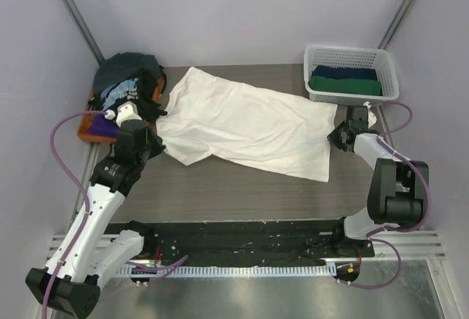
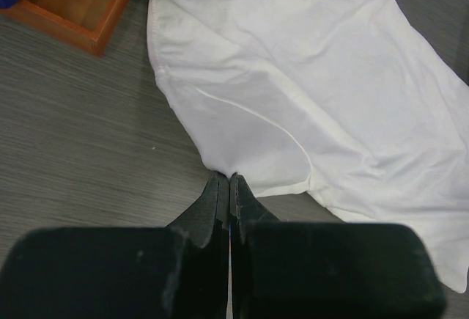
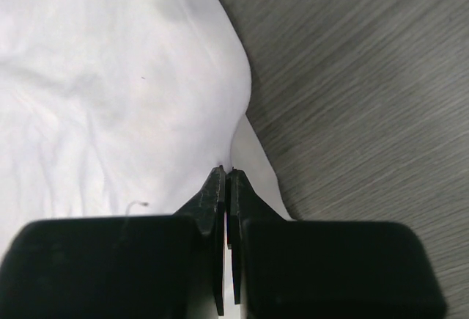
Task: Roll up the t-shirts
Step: Flatten out the T-shirt at the center of the board.
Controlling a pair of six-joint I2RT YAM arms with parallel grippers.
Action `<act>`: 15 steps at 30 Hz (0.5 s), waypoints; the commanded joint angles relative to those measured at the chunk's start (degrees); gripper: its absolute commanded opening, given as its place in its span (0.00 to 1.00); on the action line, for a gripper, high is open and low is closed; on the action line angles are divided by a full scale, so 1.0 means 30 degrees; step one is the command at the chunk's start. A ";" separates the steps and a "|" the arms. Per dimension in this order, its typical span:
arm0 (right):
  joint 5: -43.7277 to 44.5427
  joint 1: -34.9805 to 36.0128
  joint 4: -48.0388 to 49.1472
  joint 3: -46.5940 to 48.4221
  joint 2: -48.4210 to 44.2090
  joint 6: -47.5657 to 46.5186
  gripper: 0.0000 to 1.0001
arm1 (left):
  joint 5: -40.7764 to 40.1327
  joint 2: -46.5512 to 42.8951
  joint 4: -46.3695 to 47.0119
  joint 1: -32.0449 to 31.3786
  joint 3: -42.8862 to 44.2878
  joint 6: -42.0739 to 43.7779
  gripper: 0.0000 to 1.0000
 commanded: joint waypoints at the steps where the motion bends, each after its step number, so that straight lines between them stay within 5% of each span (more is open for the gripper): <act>1: 0.0618 0.0088 -0.0208 0.1945 0.0597 -0.0136 0.01 | -0.0465 -0.0255 0.0074 0.0084 0.0944 0.0427 0.00; 6: 0.0500 0.0088 -0.0149 0.3467 0.2504 0.0040 0.01 | -0.0407 -0.0196 0.0074 0.0112 0.0886 0.0427 0.00; 9: 0.0560 0.0088 -0.0120 0.3880 0.3151 0.0216 0.13 | -0.0290 -0.0109 0.0103 0.0084 0.0799 0.0398 0.00; 10: 0.0589 0.0088 -0.0120 0.3823 0.3152 0.0274 0.25 | -0.0261 -0.0137 0.0132 0.0083 0.0740 0.0368 0.00; 15: 0.1027 0.0088 -0.0499 0.2859 0.1285 0.0158 0.36 | -0.0144 -0.0225 0.0191 0.0084 0.0622 0.0280 0.00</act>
